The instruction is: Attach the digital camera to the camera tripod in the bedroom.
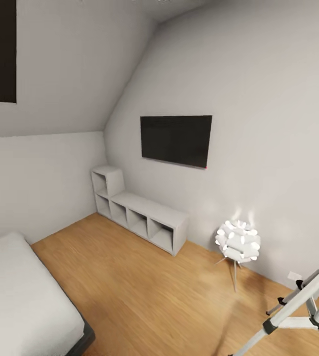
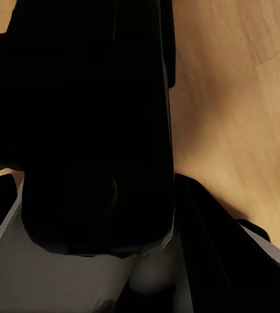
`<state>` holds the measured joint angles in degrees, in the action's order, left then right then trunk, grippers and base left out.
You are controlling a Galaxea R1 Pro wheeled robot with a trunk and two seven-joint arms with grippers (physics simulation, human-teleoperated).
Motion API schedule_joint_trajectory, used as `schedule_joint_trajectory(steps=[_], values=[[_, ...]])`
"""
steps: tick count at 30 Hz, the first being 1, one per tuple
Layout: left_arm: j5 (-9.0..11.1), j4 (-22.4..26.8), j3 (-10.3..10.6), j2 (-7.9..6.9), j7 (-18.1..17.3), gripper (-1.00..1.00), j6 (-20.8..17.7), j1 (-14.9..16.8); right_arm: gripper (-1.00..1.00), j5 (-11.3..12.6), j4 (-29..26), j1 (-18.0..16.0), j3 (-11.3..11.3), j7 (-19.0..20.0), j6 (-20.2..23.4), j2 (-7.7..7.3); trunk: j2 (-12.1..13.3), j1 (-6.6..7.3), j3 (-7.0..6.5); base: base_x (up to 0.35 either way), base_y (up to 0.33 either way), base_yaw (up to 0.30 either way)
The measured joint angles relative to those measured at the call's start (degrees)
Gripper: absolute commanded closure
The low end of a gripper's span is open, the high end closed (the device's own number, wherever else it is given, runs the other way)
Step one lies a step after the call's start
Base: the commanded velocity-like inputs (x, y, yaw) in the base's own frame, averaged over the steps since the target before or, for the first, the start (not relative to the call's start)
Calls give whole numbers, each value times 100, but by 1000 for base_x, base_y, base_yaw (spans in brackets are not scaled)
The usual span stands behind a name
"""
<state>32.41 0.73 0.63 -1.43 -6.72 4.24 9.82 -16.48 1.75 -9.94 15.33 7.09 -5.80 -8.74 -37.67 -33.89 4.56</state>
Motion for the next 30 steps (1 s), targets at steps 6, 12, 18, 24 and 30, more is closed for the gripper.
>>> schedule_joint_trajectory(steps=[6,12,18,24,30], values=[[1,-1,-1,2,5,100,-5,-1,-100,-1,0,0,0,1,8,0,-1,0,-11,1,0,204],[2,-8,0,3,16,100,-5,-1,-100,-1,0,1,-7,1,-5,-9,-1,2,-12,144,0,56],[1,-10,-1,6,18,100,-5,1,-100,-1,-1,1,-8,1,-21,-23,-1,2,-12,288,0,9],[-6,-6,6,11,19,100,-6,-1,-100,-1,0,1,-9,2,-16,-26,-1,3,-12,315,32,2],[-17,-3,7,11,13,100,-3,-2,-100,-5,0,3,-9,2,-11,-30,-1,3,-12,317,111,0]])
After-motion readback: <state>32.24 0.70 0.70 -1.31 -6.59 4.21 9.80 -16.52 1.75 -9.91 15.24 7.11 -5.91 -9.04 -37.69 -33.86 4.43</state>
